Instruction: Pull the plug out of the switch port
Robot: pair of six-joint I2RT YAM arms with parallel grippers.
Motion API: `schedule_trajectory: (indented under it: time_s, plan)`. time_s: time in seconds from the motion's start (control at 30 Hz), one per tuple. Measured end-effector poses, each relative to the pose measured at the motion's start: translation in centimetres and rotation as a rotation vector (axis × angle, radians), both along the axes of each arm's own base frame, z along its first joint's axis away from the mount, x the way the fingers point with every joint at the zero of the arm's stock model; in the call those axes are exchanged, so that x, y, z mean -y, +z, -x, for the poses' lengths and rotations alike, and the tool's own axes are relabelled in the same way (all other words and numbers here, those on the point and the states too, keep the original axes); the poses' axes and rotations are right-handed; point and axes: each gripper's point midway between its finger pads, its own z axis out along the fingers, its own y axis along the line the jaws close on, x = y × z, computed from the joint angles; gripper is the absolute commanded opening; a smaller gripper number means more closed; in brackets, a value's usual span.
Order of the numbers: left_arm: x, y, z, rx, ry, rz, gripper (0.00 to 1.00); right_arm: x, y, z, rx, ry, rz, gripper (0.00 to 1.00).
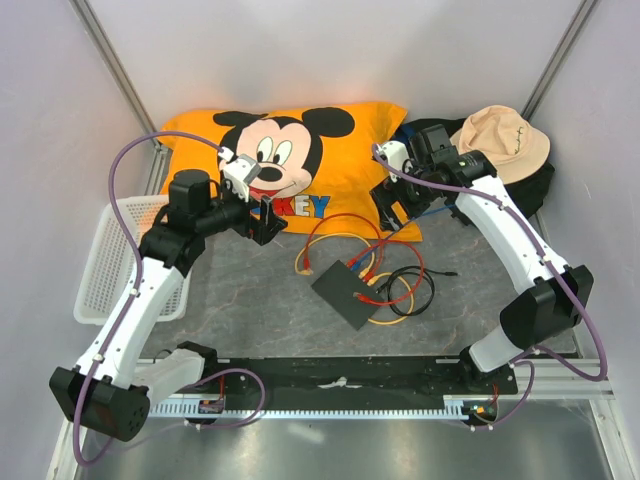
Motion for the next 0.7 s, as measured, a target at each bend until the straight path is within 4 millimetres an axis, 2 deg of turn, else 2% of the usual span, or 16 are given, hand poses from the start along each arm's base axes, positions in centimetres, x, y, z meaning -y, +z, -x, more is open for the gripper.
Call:
schedule_trajectory:
  time_s: [0.2,0.33,0.4,0.43,0.47,0.5,0.53,0.6,0.63,0.7]
  plan:
    - [0.4,0.0,0.2,-0.002,-0.013,0.000,1.00,-0.2,-0.5,-0.3,-0.019,-0.003,0.001,0.96]
    - [1.9,1.2,-0.3,0.004,-0.057,0.006,1.00,-1.3,-0.5,-2.1,-0.029,-0.001,-0.016,0.90]
    - [2.8,1.6,-0.2,0.012,-0.081,0.009,0.98,-2.1,-0.6,-2.9,-0.037,0.011,-0.037,0.75]
    - [3.2,1.5,0.0,0.012,-0.096,0.009,0.92,-2.6,-0.5,-3.2,-0.041,0.024,-0.052,0.69]
    - [3.6,1.5,0.3,0.009,-0.109,0.009,0.88,-3.1,-0.6,-3.4,-0.048,0.037,-0.070,0.52]
    - [4.0,1.4,0.6,0.006,-0.122,0.009,0.83,-3.6,-0.8,-3.4,-0.060,0.054,-0.087,0.45]
    - [4.4,1.2,1.0,0.004,-0.139,0.008,0.78,-4.0,-1.0,-3.2,-0.072,0.077,-0.100,0.42]
    - [5.2,0.4,1.7,-0.011,-0.167,0.005,0.81,-5.0,-1.6,-2.7,-0.115,0.116,-0.135,0.44]
    - [5.7,-0.6,2.3,-0.027,-0.188,-0.002,0.86,-5.7,-2.1,-2.3,-0.141,0.141,-0.152,0.47]
    - [6.7,-2.8,3.9,-0.075,-0.237,-0.024,0.85,-6.7,-3.3,-1.9,-0.182,0.178,-0.163,0.50]
